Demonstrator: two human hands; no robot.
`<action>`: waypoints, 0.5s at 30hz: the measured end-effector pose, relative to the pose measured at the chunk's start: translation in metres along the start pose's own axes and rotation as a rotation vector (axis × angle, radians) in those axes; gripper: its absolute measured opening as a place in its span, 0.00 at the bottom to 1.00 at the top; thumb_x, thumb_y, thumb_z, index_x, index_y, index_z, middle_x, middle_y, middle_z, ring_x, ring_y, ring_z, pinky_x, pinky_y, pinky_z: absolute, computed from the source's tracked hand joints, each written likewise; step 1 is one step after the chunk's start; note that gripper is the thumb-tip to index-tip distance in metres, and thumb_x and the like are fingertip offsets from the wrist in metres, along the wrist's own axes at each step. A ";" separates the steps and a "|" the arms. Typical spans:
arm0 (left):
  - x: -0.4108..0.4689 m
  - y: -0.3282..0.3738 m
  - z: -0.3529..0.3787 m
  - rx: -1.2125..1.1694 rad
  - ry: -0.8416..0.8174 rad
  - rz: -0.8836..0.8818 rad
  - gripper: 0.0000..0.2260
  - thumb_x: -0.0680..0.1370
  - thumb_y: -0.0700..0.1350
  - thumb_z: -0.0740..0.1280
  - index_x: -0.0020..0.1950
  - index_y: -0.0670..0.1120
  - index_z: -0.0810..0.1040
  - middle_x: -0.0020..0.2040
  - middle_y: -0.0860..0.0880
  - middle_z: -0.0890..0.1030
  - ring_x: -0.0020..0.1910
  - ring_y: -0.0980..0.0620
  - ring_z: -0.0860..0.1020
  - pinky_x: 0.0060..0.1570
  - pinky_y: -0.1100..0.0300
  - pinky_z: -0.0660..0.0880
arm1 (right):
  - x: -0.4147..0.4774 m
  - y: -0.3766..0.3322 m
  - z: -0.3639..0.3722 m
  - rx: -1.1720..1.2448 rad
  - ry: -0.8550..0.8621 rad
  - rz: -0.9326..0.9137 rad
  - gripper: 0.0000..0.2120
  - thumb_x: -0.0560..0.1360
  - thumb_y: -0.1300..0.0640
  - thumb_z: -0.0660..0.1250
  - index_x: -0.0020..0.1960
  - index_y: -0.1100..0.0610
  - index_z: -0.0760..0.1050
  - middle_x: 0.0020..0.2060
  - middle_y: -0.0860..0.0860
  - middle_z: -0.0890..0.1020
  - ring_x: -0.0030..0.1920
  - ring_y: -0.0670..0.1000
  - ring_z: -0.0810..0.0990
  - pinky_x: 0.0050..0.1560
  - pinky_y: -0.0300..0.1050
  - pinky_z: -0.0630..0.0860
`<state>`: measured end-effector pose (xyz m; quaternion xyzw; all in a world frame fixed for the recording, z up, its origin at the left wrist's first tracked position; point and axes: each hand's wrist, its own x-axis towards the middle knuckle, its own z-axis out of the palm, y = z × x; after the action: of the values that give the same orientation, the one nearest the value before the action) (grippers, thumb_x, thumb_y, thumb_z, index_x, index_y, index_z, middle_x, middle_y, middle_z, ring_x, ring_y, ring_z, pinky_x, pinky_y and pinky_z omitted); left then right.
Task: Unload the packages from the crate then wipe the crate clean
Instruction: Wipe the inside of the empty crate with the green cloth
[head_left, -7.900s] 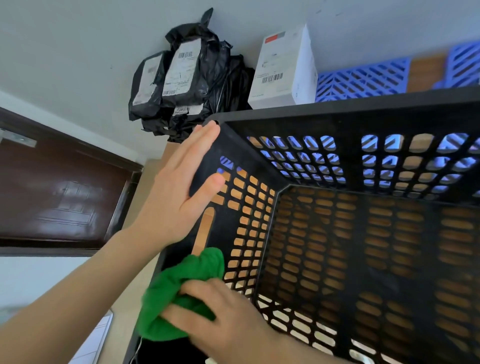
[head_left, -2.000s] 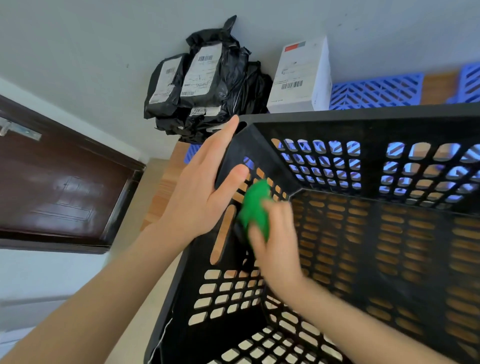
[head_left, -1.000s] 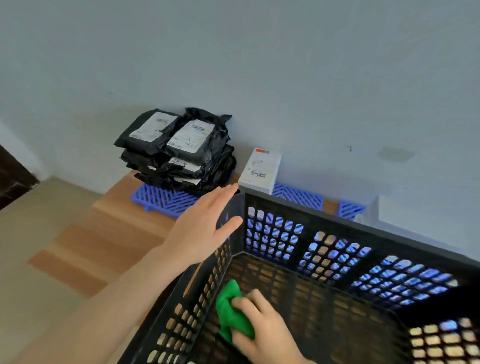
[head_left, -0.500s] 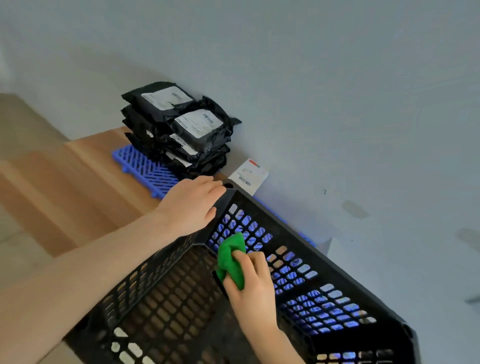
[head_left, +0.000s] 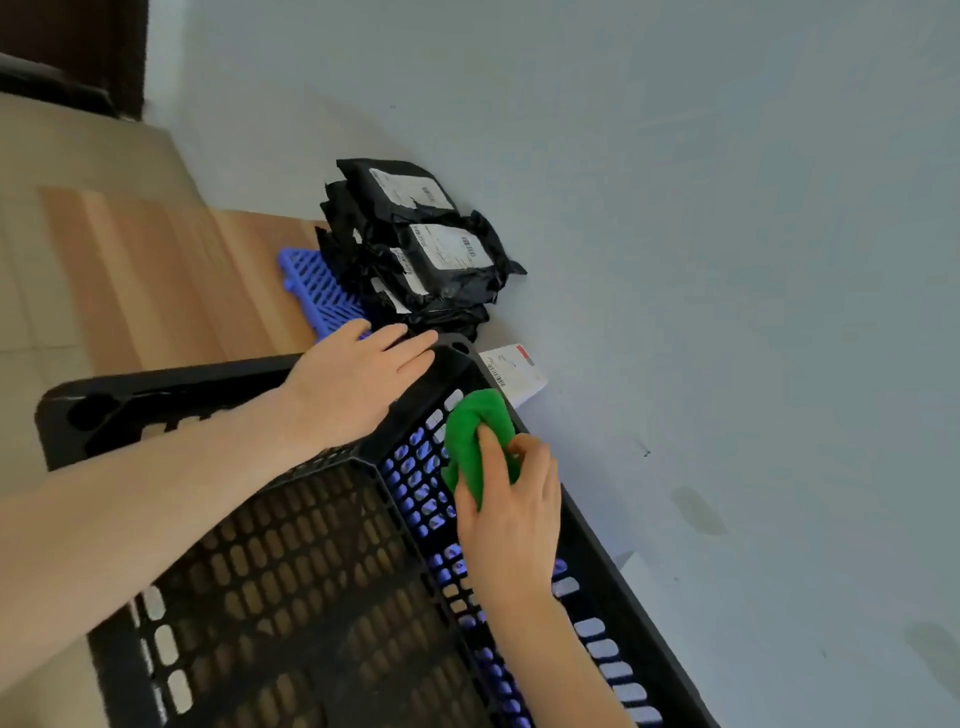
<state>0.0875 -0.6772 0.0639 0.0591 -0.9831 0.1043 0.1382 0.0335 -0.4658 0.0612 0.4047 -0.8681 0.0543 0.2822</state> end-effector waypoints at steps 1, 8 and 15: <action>0.000 -0.001 0.003 0.007 0.010 0.004 0.30 0.82 0.50 0.57 0.80 0.48 0.47 0.81 0.49 0.45 0.78 0.46 0.53 0.71 0.51 0.59 | 0.008 0.003 0.007 -0.026 0.023 -0.027 0.20 0.72 0.52 0.69 0.62 0.58 0.76 0.54 0.57 0.75 0.50 0.55 0.75 0.50 0.49 0.78; 0.005 -0.003 0.012 0.122 0.044 0.062 0.29 0.81 0.49 0.59 0.79 0.46 0.50 0.81 0.47 0.46 0.77 0.46 0.54 0.66 0.51 0.65 | 0.047 -0.005 0.069 -0.264 0.013 -0.208 0.15 0.75 0.63 0.62 0.61 0.61 0.74 0.56 0.59 0.76 0.51 0.57 0.74 0.50 0.49 0.72; 0.013 -0.004 0.016 0.086 0.079 0.054 0.24 0.81 0.46 0.59 0.77 0.47 0.57 0.80 0.47 0.53 0.76 0.45 0.57 0.65 0.46 0.67 | 0.024 -0.017 0.123 -0.325 -0.135 -0.322 0.22 0.79 0.67 0.44 0.61 0.64 0.73 0.58 0.61 0.76 0.57 0.61 0.73 0.59 0.54 0.71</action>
<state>0.0713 -0.6862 0.0530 0.0340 -0.9728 0.1524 0.1713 -0.0213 -0.5331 -0.0307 0.4899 -0.8065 -0.1589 0.2902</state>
